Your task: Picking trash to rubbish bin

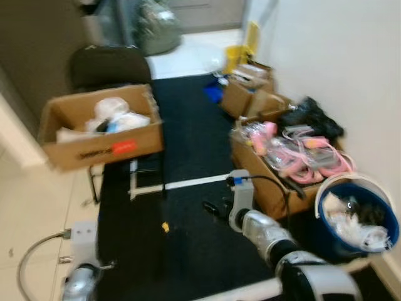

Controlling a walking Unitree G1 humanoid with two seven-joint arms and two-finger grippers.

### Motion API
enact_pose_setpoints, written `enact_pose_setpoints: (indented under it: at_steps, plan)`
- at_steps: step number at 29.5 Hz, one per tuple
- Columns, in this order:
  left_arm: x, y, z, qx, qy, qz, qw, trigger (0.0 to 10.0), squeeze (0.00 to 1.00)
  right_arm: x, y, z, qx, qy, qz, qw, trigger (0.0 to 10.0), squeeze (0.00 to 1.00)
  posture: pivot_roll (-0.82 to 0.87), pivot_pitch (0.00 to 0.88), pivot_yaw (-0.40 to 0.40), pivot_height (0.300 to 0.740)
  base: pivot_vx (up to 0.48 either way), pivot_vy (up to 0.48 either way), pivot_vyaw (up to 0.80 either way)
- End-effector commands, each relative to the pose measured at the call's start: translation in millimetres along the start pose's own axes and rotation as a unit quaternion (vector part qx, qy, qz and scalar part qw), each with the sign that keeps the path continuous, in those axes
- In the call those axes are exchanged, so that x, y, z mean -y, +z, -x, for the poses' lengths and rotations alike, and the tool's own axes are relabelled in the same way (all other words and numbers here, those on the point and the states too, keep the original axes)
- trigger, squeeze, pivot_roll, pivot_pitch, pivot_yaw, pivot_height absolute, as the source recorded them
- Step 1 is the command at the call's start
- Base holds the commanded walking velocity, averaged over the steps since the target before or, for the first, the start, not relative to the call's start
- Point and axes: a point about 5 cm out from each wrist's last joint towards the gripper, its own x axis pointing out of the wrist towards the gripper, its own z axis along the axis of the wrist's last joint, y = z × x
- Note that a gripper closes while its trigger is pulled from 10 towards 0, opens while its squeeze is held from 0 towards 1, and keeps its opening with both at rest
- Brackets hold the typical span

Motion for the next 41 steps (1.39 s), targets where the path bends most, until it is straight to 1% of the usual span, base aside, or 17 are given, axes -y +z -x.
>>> enact_pose_setpoints:
  at_steps: [1, 2, 3, 6, 10, 18, 24, 26, 29, 30, 31, 32, 33, 34, 38, 39, 41]
  plan:
    - [-9.4, -5.4, 3.0, -0.008, 0.011, -0.008, 1.000, 10.0, 0.00, -12.6, 2.1, -5.4, 0.006, 0.016, -0.010, 1.000, 10.0, 0.00, 0.03, 0.059, 0.046, 0.740, 0.405, 0.000, 0.00]
    - [-9.7, -3.6, 2.3, -0.004, 0.011, -0.007, 1.000, 10.0, 0.00, -12.6, 2.0, -5.4, 0.006, 0.017, -0.010, 1.000, 10.0, 0.00, 0.03, 0.059, 0.046, 0.740, 0.405, 0.000, 0.00]
    - [-9.9, 3.9, -0.6, 0.010, 0.011, -0.008, 1.000, 10.0, 0.00, -13.0, 1.7, -5.4, 0.005, 0.019, -0.009, 1.000, 10.0, 0.00, 0.03, 0.059, 0.046, 0.740, 0.412, 0.000, 0.00]
    - [-9.8, 6.6, -1.6, 0.015, 0.011, -0.010, 1.000, 10.0, 0.00, -13.1, 1.7, -5.4, 0.004, 0.019, -0.008, 1.000, 10.0, 0.00, 0.03, 0.059, 0.046, 0.740, 0.412, 0.000, 0.00]
    - [-6.9, 17.4, -5.5, 0.034, 0.006, -0.016, 0.999, 10.0, 0.00, -13.8, 0.5, -5.5, 0.001, 0.022, -0.006, 1.000, 10.0, 0.00, 0.03, 0.055, 0.045, 0.740, 0.416, 0.000, 0.00]
    - [-3.3, 20.7, -6.2, 0.046, 0.003, -0.018, 0.999, 10.0, 0.00, -13.7, -1.1, -5.1, -0.003, 0.024, -0.004, 1.000, 10.0, 0.00, 0.03, 0.059, 0.042, 0.740, 0.420, 0.000, 0.00]
    - [-9.5, 26.5, -6.9, 0.061, 0.014, -0.016, 0.998, 10.0, 0.00, -13.8, -1.9, -4.9, -0.006, 0.026, 0.001, 1.000, 10.0, 0.00, 0.03, 0.065, 0.039, 0.740, 0.423, 0.000, 0.00]
    - [-19.0, 34.6, -8.1, 0.078, 0.032, -0.015, 0.996, 10.0, 0.00, -14.2, -2.2, -5.0, -0.007, 0.028, 0.004, 1.000, 10.0, 0.00, 0.04, 0.069, 0.037, 0.740, 0.420, 0.000, 0.00]
    - [-24.6, 39.7, -8.6, 0.088, 0.043, -0.015, 0.995, 10.0, 0.00, -14.3, -2.2, -5.0, -0.008, 0.029, 0.005, 1.000, 10.0, 0.00, 0.04, 0.069, 0.037, 0.740, 0.420, 0.000, 0.00]
    - [-44.8, 57.6, -9.1, 0.125, 0.081, -0.014, 0.989, 10.0, 0.00, -14.4, -2.4, -5.0, -0.008, 0.029, 0.005, 1.000, 10.0, 0.00, 0.04, 0.073, 0.037, 0.740, 0.420, 0.000, 0.00]
    - [-44.8, 57.6, -9.1, 0.125, 0.081, -0.014, 0.989, 10.0, 0.00, -14.4, -2.4, -5.0, -0.008, 0.029, 0.005, 1.000, 10.0, 0.00, 0.04, 0.073, 0.037, 0.740, 0.420, 0.000, 0.00]
    - [-51.4, 63.5, -8.8, 0.137, 0.093, -0.013, 0.986, 10.0, 0.00, -14.4, -2.4, -5.0, -0.008, 0.029, 0.005, 1.000, 10.0, 0.00, 0.04, 0.073, 0.037, 0.740, 0.420, 0.000, 0.00]
    - [-68.4, 79.5, -7.0, 0.169, 0.123, -0.025, 0.978, 10.0, 0.00, -14.4, -2.6, -5.0, -0.009, 0.030, 0.005, 1.000, 10.0, 0.00, 0.04, 0.073, 0.037, 0.740, 0.420, 0.000, 0.00]
    - [-80.4, 89.4, -5.0, 0.186, 0.145, -0.032, 0.971, 10.0, 0.00, -14.6, -2.7, -5.0, -0.009, 0.030, 0.005, 0.999, 10.0, 0.00, 0.04, 0.077, 0.038, 0.740, 0.416, 0.000, 0.00]
    - [-110.9, 112.5, 2.7, 0.222, 0.202, -0.045, 0.953, 10.0, 0.00, -14.8, -3.0, -5.0, -0.010, 0.031, 0.005, 0.999, 10.0, 0.00, 0.04, 0.077, 0.038, 0.740, 0.415, 0.000, 0.00]
    - [-110.9, 112.5, 2.7, 0.222, 0.202, -0.045, 0.953, 10.0, 0.00, -14.8, -3.0, -5.0, -0.010, 0.031, 0.005, 0.999, 10.0, 0.00, 0.04, 0.077, 0.038, 0.740, 0.412, 0.000, 0.00]
    - [-124.1, 123.1, 7.1, 0.238, 0.222, -0.046, 0.945, 10.0, 0.00, -14.9, -3.1, -5.0, -0.011, 0.031, 0.005, 0.999, 10.0, 0.00, 0.04, 0.077, 0.038, 0.740, 0.405, 0.000, 0.00]
